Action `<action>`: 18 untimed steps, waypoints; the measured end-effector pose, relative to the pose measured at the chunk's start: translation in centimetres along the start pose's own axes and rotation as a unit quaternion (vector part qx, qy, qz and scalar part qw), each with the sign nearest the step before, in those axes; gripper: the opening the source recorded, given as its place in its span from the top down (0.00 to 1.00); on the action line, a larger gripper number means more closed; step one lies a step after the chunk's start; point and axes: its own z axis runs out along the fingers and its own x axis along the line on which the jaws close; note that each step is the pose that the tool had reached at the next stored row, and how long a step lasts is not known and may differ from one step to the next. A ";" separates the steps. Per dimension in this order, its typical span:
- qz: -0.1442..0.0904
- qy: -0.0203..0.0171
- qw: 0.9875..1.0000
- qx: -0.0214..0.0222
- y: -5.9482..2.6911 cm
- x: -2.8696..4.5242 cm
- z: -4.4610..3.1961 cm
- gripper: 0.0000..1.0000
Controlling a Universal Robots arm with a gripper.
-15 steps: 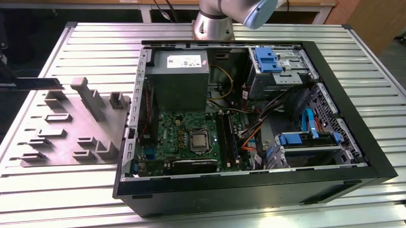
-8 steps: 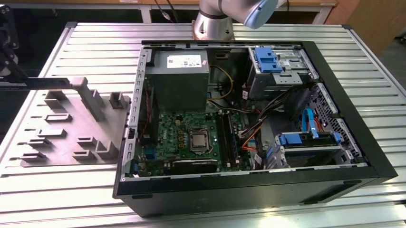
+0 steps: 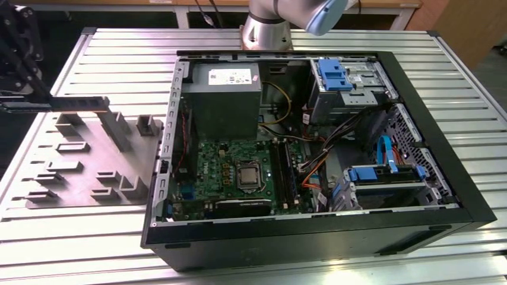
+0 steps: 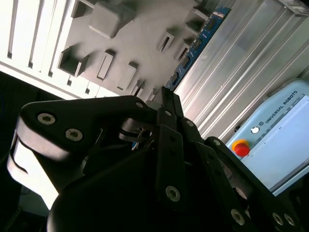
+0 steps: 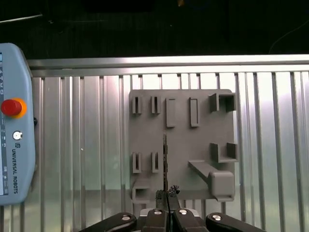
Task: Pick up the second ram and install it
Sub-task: 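Pick up the second ram and move it above second insertion slot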
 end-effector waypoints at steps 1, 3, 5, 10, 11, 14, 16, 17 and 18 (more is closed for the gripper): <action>0.000 0.000 1.000 0.000 -0.39 -0.02 -0.02 0.89; 0.000 0.000 1.000 0.000 -1.15 -0.05 -0.05 0.89; 0.000 0.000 1.000 0.000 -1.90 -0.08 -0.08 0.89; 0.000 0.000 1.000 0.000 -3.87 -0.17 -0.16 0.89; 0.000 0.000 1.000 0.000 -4.27 -0.18 -0.18 0.89; 0.000 0.000 1.000 0.000 -5.48 -0.24 -0.23 0.89; 0.000 0.000 1.000 0.000 -6.39 -0.27 -0.25 0.89; 0.000 0.000 1.000 0.000 -6.84 -0.30 -0.27 0.89; 0.000 0.000 1.000 0.000 -7.29 -0.31 -0.29 0.89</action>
